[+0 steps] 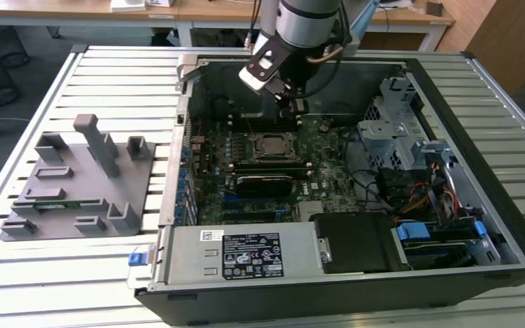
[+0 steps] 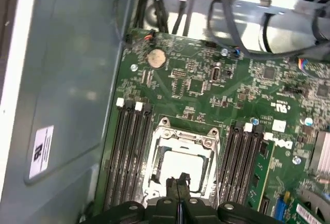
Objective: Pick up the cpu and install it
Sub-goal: 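Install the first cpu locking lever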
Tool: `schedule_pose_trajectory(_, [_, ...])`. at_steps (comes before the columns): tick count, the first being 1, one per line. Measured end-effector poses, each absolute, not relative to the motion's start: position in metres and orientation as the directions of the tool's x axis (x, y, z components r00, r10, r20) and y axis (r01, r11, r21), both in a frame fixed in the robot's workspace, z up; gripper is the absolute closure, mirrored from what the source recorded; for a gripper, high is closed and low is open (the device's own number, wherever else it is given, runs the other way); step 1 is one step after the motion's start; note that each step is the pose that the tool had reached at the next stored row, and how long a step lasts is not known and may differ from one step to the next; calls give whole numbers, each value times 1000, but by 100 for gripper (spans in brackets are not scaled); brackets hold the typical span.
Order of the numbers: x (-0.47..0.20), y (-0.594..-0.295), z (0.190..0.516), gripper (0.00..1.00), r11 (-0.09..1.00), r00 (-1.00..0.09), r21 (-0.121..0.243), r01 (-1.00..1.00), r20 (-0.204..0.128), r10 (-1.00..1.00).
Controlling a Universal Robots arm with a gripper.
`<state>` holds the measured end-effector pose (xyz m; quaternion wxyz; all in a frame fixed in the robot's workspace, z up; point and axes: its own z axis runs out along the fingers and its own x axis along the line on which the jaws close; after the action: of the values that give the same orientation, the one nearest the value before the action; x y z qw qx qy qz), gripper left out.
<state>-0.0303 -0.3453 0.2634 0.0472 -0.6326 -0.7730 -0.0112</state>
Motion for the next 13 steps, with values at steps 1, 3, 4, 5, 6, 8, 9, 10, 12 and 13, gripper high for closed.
schedule_pose_trajectory(1, [-30, -345, 263, 89, 217, -213, -42, 975, 87, 973])
schedule_pose_trajectory(3, [-30, -345, 263, 89, 252, -248, -42, 967, 87, 965])
schedule_pose_trajectory(4, [-30, -345, 263, 89, 270, -266, -42, 962, 87, 960])
schedule_pose_trajectory(5, [-30, -345, 263, 89, 288, -283, -42, 957, 87, 955])
schedule_pose_trajectory(6, [-30, -345, 263, 89, 303, -298, -42, 952, 87, 950])
schedule_pose_trajectory(8, [-30, -345, 263, 89, 333, -329, -42, 942, 87, 940])
schedule_pose_trajectory(9, [-30, -345, 263, 89, 350, -345, -42, 936, 87, 934])
schedule_pose_trajectory(10, [-30, -345, 263, 89, 367, -362, -42, 929, 87, 928])
schedule_pose_trajectory(12, [-30, -345, 263, 89, 398, -393, -42, 917, 87, 915])
schedule_pose_trajectory(13, [-30, -345, 263, 89, 413, -408, -42, 910, 87, 909])
